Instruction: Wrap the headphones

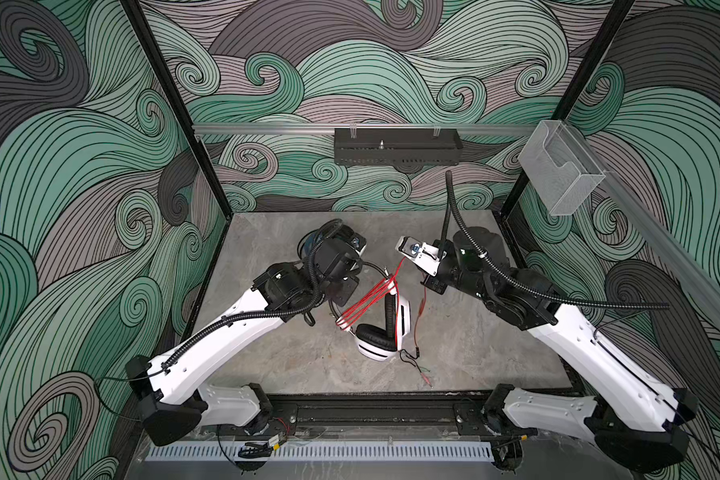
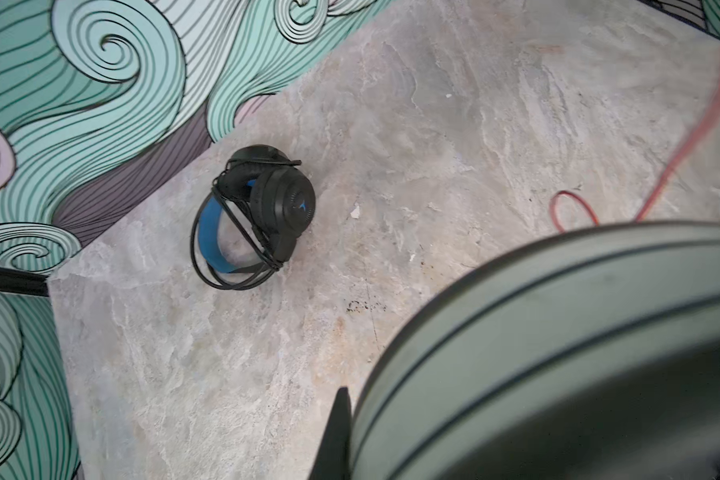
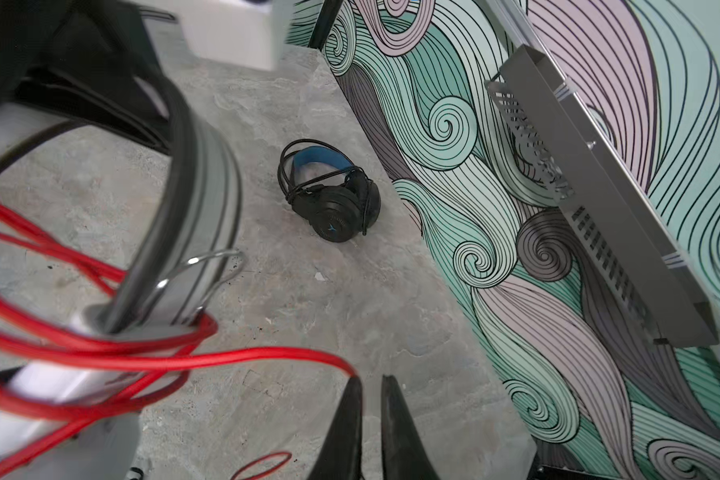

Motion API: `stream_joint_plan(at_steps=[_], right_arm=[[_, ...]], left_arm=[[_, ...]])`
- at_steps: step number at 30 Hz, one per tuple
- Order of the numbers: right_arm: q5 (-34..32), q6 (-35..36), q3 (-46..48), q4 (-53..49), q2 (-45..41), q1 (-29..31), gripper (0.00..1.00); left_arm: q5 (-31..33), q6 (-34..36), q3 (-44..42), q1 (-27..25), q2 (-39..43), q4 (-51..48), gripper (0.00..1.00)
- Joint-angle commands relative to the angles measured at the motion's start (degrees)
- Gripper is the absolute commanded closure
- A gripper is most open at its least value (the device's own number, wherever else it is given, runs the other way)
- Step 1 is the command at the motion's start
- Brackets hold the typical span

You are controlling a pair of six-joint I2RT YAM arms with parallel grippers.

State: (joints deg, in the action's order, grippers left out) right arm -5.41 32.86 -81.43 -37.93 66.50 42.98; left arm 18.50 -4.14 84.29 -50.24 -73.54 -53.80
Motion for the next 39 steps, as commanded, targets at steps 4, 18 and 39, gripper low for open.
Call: stream_joint_plan(at_steps=[4, 18, 39], right_arm=[[10.4, -6.5, 3.3, 6.8, -2.2, -3.8, 0.85], [18.1, -15.2, 8.0, 8.8, -11.6, -11.1, 0.47], [39.7, -26.1, 28.2, 32.2, -11.4, -13.1, 0.36]], left_arm=[[-4.9, -3.7, 6.0, 0.0, 2.5, 2.3, 1.00], [-9.0, -9.1, 14.7, 0.0, 0.4, 0.4, 1.00], [-12.0, -17.7, 23.9, 0.0, -2.6, 5.1, 1.00]])
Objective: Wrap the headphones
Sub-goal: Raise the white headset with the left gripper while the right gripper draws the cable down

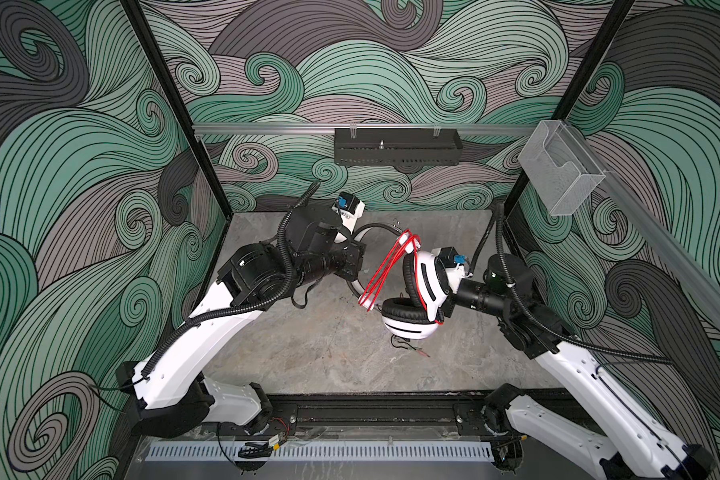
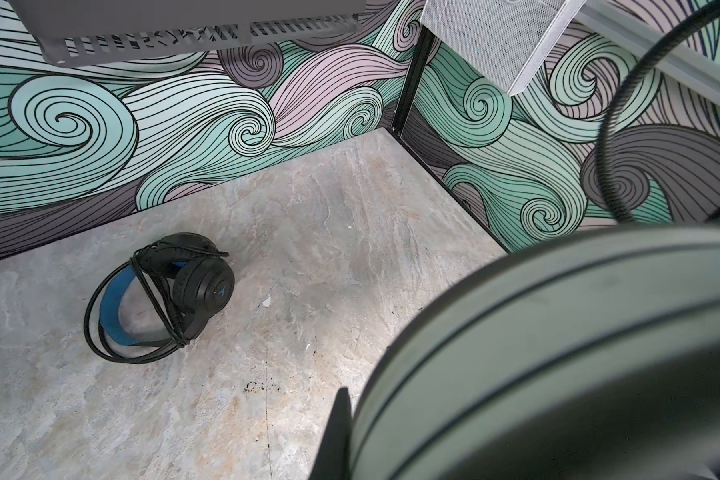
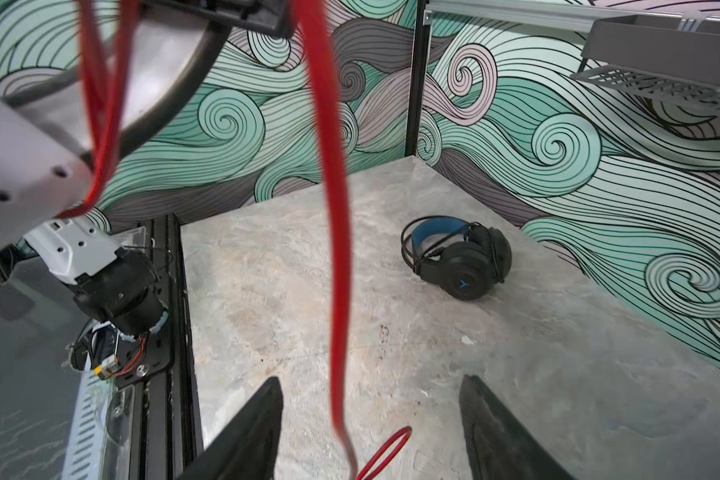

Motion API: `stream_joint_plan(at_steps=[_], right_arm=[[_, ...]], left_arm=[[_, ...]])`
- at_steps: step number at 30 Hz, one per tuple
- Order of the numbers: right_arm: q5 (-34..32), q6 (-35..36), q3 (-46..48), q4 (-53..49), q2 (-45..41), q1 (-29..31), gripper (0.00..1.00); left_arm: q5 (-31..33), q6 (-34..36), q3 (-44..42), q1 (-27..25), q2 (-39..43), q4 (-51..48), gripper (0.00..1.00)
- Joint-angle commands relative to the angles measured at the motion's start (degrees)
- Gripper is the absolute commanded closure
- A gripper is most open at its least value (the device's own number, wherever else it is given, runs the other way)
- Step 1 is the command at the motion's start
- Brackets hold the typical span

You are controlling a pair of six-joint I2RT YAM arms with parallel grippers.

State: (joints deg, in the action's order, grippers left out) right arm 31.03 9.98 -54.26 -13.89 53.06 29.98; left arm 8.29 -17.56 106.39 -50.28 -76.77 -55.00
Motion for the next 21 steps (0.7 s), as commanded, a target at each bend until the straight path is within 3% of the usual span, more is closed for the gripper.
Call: stream_joint_plan(at_steps=[1, 4, 10, 18, 21], right_arm=[[3.9, -4.3, 1.7, 10.0, 2.9, -0.1, 0.39], [5.4, -10.0, 5.4, 17.1, 3.4, -0.1, 0.50], [7.8, -20.8, 11.7, 30.5, 5.5, 0.0, 0.62], [7.7, -19.8, 15.6, 27.2, 6.0, 0.1, 0.83], [7.2, -19.1, 18.3, 25.6, 5.6, 0.7, 0.86]], left_arm=[[-1.6, -4.8, 1.8, 0.0, 0.7, 7.1, 1.00], [-1.1, -6.5, 2.1, 0.1, 1.2, 9.6, 1.00], [-1.8, -8.2, 3.7, 0.1, 0.3, 11.5, 1.00], [0.5, -12.1, 4.3, 1.1, -0.4, 15.5, 1.00], [0.3, -15.7, 1.8, 3.1, 0.3, 18.6, 1.00]])
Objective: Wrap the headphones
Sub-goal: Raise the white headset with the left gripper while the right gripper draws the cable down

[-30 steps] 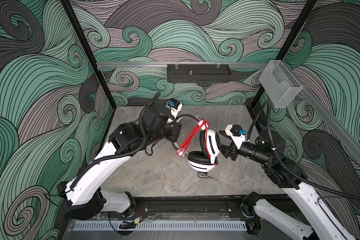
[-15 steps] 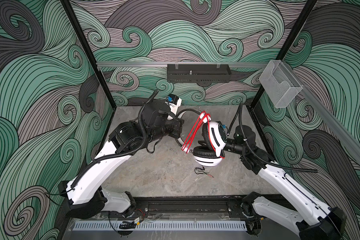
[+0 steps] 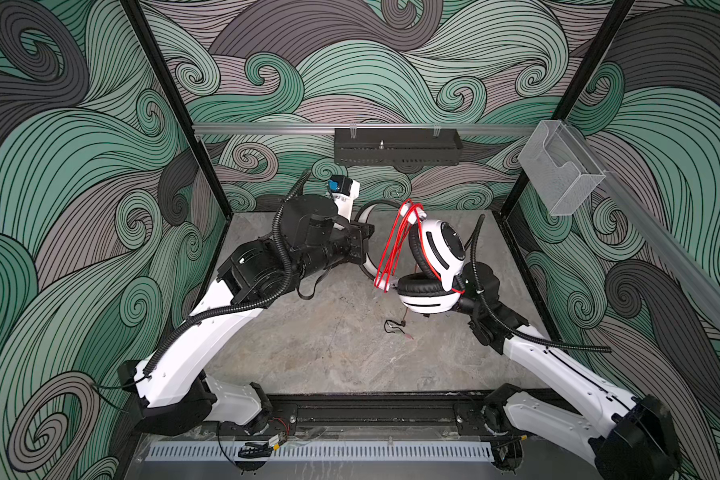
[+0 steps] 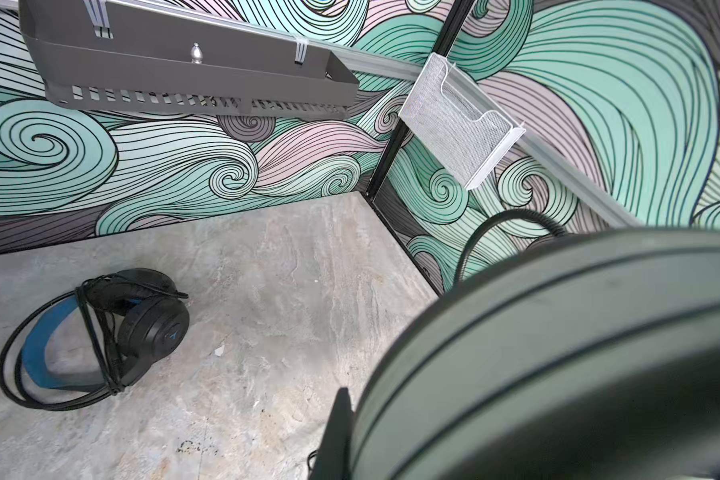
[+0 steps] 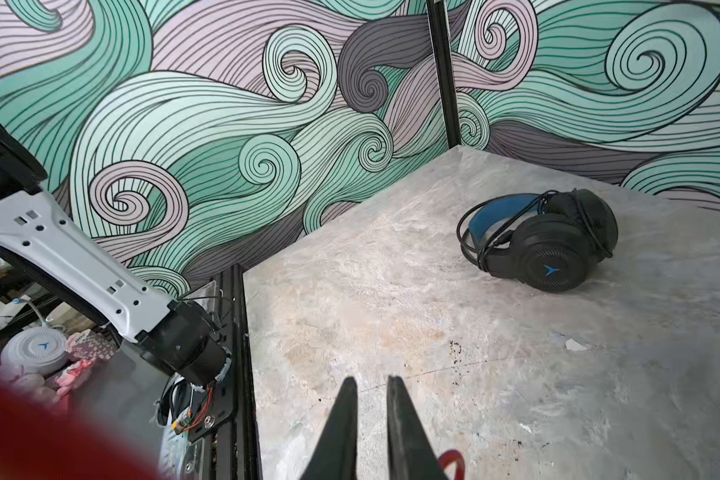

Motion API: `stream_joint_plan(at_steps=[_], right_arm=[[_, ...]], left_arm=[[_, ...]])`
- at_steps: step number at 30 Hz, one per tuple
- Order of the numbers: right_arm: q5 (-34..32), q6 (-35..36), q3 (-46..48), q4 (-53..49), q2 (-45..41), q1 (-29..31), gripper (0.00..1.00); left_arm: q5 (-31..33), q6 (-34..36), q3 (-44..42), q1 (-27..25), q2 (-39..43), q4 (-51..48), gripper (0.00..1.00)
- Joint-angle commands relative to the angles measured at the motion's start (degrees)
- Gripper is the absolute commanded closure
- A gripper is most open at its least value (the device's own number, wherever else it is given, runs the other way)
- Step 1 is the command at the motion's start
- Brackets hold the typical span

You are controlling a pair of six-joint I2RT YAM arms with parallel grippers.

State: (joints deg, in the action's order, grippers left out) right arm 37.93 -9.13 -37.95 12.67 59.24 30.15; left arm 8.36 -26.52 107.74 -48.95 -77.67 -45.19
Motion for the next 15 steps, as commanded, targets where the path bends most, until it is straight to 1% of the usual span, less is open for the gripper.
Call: stream_joint_plan(at_steps=[1, 5, 7, 9, 14, 15], right_arm=[[0.0, 0.4, 2.9, -1.7, -1.0, 0.8, 0.86], [-1.6, 1.3, 4.5, -3.7, -1.5, 1.1, 0.89], [-1.1, 1.7, 4.1, -4.8, -1.4, 1.5, 0.95], [-0.3, 2.0, 3.9, -4.9, -1.4, 2.1, 1.00], [0.7, 5.0, 1.7, -9.9, -2.3, 4.6, 1.00], [0.3, 5.9, 1.4, -11.3, -2.9, 5.4, 1.00]], left_arm=[[-0.2, -8.1, -0.5, 2.6, 1.4, 9.8, 1.00], [-2.3, -12.7, -3.0, 6.5, 1.9, 13.5, 1.00], [-4.0, -14.5, -3.3, 8.5, 1.6, 14.7, 1.00], [-4.4, -15.5, -3.4, 9.6, 1.4, 15.4, 1.00], [-3.7, -18.1, -3.6, 11.6, 1.0, 16.0, 1.00], [-2.7, -18.7, -3.5, 11.9, 0.9, 15.8, 1.00]])
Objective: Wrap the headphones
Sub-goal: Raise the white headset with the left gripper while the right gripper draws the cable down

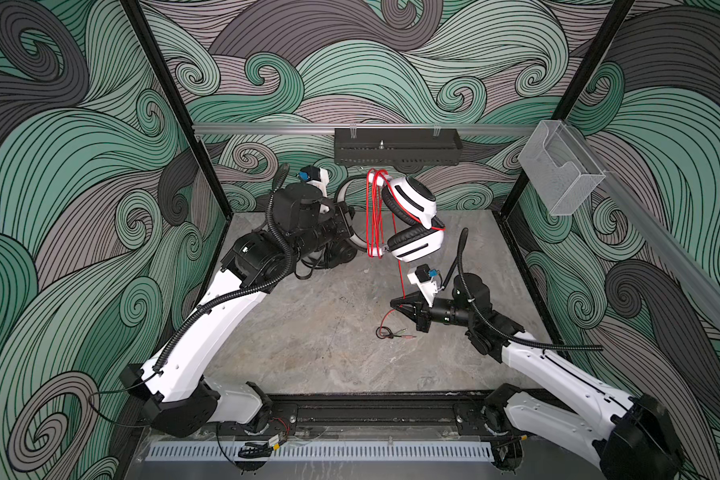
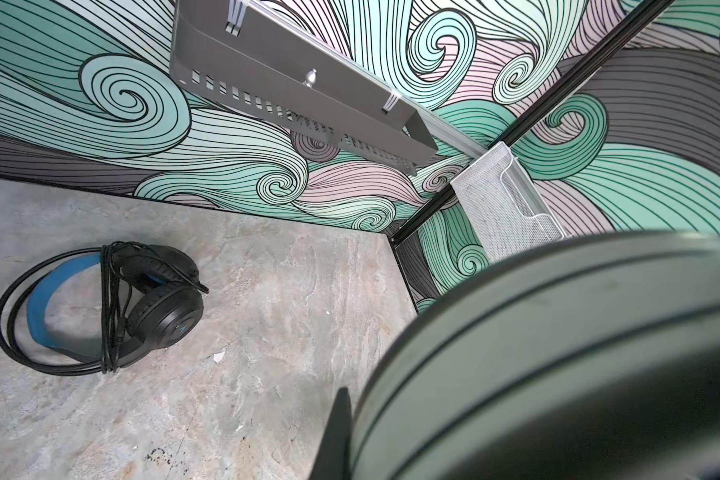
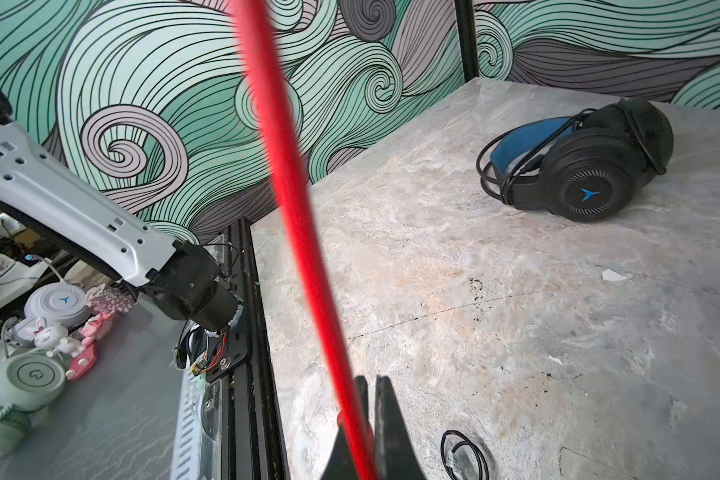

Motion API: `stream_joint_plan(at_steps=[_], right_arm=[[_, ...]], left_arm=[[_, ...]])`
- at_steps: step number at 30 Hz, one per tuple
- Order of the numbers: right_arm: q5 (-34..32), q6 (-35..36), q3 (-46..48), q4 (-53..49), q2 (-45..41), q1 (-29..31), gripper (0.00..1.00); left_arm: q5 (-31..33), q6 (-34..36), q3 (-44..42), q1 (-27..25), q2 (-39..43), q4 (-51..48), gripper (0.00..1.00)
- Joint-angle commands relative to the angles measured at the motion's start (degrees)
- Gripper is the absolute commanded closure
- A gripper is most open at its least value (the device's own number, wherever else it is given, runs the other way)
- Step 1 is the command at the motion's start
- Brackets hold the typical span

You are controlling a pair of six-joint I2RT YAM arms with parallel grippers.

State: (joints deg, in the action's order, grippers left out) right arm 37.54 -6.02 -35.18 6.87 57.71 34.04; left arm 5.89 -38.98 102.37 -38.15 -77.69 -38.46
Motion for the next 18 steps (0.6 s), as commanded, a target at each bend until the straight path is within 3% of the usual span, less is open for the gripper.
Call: stream_joint_plan(at_steps=[1, 10, 18], right_arm=[[-0.5, 4.2, -1.8, -7.9, -2.3, 2.7, 1.00], [-15.2, 14.3, -9.9, -27.1, -2.8, 15.8, 1.00], [-20.5, 16.8, -15.9, -33.4, 1.6, 21.2, 1.00]], left_arm=[[1.6, -7.1, 1.9, 1.2, 0.7, 8.5, 1.00], [12.0, -15.2, 1.7, 4.7, -3.4, 6.5, 1.00], [12.4, -23.2, 2.1, 6.2, -11.2, 5.4, 1.00]])
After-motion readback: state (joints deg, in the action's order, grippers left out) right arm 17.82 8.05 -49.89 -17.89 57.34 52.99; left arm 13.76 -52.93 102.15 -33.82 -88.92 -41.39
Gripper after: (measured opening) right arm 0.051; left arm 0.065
